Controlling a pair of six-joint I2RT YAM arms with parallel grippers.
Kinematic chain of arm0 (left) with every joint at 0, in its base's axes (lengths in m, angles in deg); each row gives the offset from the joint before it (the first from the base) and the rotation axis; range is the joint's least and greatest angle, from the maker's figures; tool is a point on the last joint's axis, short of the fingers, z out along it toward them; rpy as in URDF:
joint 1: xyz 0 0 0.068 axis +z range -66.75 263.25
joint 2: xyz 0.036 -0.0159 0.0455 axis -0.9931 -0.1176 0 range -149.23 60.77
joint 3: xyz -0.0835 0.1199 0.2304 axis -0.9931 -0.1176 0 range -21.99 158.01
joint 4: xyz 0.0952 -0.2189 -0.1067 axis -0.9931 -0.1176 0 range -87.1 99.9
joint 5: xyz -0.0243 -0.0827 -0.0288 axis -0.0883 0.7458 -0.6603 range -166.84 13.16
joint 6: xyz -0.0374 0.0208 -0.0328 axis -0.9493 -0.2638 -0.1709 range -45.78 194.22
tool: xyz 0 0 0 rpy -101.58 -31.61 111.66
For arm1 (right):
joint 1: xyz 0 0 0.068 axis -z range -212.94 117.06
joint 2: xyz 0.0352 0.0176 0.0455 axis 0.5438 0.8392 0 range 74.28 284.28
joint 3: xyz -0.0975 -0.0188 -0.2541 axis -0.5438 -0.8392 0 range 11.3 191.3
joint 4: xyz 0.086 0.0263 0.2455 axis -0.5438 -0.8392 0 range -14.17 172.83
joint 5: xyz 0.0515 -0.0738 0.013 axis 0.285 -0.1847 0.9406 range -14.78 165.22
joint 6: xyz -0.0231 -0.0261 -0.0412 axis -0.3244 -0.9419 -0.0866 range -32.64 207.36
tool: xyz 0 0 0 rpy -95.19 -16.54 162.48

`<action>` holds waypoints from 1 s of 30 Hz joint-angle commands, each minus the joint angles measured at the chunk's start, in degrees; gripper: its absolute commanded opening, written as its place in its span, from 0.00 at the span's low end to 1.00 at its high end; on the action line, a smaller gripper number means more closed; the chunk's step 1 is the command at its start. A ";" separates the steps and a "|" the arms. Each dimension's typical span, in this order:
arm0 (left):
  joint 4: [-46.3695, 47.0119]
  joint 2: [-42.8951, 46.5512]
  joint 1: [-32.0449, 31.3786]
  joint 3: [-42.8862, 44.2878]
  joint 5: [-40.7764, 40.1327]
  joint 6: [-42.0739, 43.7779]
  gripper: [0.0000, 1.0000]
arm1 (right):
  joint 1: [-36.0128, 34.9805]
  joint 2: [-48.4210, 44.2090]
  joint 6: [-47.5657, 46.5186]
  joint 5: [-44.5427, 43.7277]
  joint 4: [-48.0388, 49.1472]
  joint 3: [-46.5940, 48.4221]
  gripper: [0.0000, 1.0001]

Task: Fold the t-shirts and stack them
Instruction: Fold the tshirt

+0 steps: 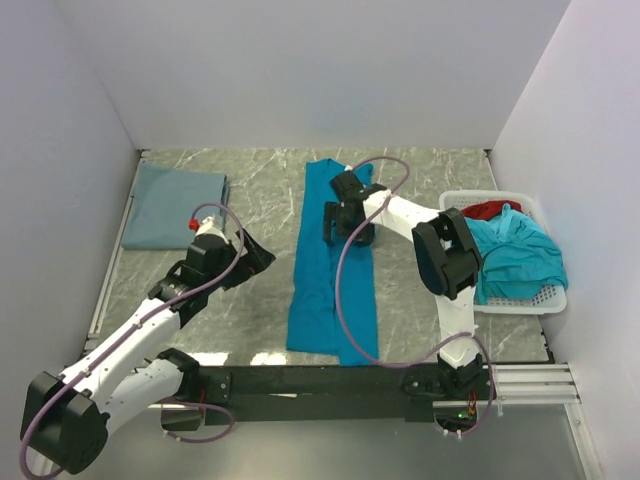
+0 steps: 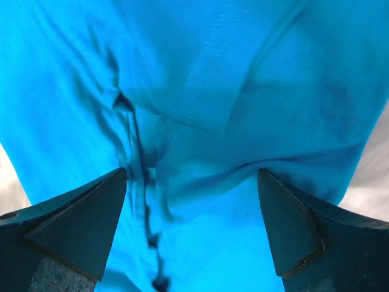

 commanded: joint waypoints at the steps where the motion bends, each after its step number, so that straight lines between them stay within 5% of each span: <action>1: 6.04 -1.72 0.24 -1.44 9.05 1.88 1.00 | 4.13 4.24 -5.17 -2.47 -1.26 4.31 0.95; 6: 9.20 -7.53 0.24 -2.23 18.82 3.29 0.99 | 4.32 3.37 -9.46 0.52 -3.28 9.86 0.95; 11: 10.35 -14.11 -0.28 -2.67 27.79 3.38 0.99 | 2.82 -6.53 -8.69 1.85 -1.09 3.03 0.95; 22: 9.30 -22.11 -13.02 0.66 24.72 0.31 0.99 | 3.96 -36.59 2.91 2.20 8.76 -29.83 0.97; 30: 9.65 -29.41 -20.84 2.25 21.74 -2.24 0.81 | 7.29 -51.99 4.85 -0.61 7.89 -44.10 0.97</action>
